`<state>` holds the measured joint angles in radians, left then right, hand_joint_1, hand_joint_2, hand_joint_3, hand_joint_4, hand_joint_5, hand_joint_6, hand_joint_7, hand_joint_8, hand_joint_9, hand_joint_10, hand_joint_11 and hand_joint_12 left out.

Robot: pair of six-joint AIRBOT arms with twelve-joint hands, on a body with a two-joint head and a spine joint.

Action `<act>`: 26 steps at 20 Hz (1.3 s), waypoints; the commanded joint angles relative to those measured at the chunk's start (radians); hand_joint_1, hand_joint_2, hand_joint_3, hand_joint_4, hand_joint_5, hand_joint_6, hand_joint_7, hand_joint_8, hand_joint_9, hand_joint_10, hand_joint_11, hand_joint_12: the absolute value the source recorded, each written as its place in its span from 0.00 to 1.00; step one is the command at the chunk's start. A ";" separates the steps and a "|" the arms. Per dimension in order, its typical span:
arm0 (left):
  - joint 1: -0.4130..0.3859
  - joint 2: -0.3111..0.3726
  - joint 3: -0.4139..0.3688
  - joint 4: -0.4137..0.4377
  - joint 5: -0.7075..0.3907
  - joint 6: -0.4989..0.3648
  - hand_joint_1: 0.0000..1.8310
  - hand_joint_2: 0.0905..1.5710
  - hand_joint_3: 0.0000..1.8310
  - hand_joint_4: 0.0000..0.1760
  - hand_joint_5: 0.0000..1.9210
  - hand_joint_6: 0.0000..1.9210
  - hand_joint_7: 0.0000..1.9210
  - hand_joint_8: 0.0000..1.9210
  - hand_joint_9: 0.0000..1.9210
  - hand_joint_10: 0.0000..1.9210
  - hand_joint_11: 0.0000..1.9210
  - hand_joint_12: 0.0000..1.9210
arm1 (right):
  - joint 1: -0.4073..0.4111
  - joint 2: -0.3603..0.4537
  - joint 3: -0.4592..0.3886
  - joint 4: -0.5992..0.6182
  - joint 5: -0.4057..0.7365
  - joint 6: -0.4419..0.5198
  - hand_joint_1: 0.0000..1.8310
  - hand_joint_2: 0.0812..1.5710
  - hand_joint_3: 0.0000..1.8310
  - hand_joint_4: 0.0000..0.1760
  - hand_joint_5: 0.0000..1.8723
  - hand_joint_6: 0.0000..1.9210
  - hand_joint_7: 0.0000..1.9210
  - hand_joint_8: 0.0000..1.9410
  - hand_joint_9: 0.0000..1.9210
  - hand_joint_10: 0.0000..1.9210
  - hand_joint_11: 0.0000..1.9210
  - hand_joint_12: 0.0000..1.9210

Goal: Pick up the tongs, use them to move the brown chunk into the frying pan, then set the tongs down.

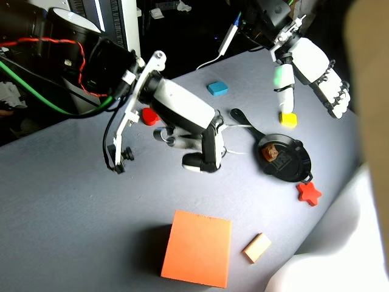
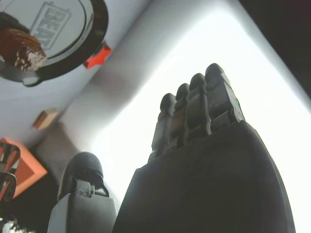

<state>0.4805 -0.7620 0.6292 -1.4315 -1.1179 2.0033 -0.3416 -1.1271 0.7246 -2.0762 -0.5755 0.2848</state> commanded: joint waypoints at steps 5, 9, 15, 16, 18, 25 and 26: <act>-0.031 -0.033 -0.055 0.075 -0.071 0.043 0.00 0.71 0.00 0.00 0.02 0.00 0.00 0.00 0.00 0.00 0.00 0.00 | -0.079 -0.026 -0.001 -0.205 -0.166 0.086 0.21 0.97 0.00 0.00 0.43 0.68 0.55 0.80 0.55 0.96 0.52 1.00; -0.041 -0.079 -0.083 0.076 -0.085 0.051 0.00 0.71 0.00 0.00 0.02 0.00 0.00 0.00 0.00 0.00 0.00 0.00 | -0.077 -0.021 0.000 -0.135 -0.146 0.230 0.33 0.93 0.00 0.00 0.43 0.60 0.55 0.78 0.56 0.94 0.52 1.00; -0.044 -0.103 -0.098 0.076 -0.101 0.056 0.00 0.73 0.00 0.00 0.01 0.00 0.00 0.00 0.00 0.00 0.00 0.00 | -0.074 0.010 0.028 0.239 0.060 0.232 0.32 0.93 0.00 0.00 0.44 0.56 0.53 0.74 0.51 0.90 0.46 1.00; -0.044 -0.103 -0.098 0.076 -0.101 0.059 0.00 0.73 0.01 0.00 0.02 0.00 0.00 0.00 0.00 0.00 0.00 0.00 | -0.075 0.010 0.036 0.267 0.075 0.237 0.32 0.92 0.00 0.00 0.43 0.51 0.50 0.66 0.46 0.82 0.40 0.94; -0.043 -0.103 -0.099 0.078 -0.109 0.061 0.00 0.72 0.00 0.00 0.02 0.00 0.00 0.00 0.00 0.00 0.00 0.00 | -0.074 0.005 0.063 0.310 0.123 0.273 0.29 0.87 0.00 0.00 0.40 0.38 0.44 0.39 0.36 0.59 0.24 0.84; -0.039 -0.103 -0.104 0.080 -0.110 0.061 0.00 0.72 0.00 0.00 0.02 0.00 0.00 0.00 0.00 0.00 0.00 0.00 | -0.093 -0.051 0.124 0.257 0.113 0.256 0.11 0.75 0.00 0.00 0.21 0.00 0.25 0.00 0.25 0.02 0.01 0.62; -0.039 -0.103 -0.105 0.080 -0.110 0.061 0.00 0.72 0.00 0.00 0.02 0.00 0.00 0.00 0.00 0.00 0.00 0.00 | -0.103 -0.053 0.125 0.221 0.109 0.262 0.09 0.73 0.00 0.00 0.17 0.00 0.20 0.00 0.20 0.00 0.00 0.56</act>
<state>0.4465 -0.8688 0.5262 -1.4349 -1.1667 2.0644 -0.4484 -1.1831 0.8494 -1.8267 -0.4385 0.5453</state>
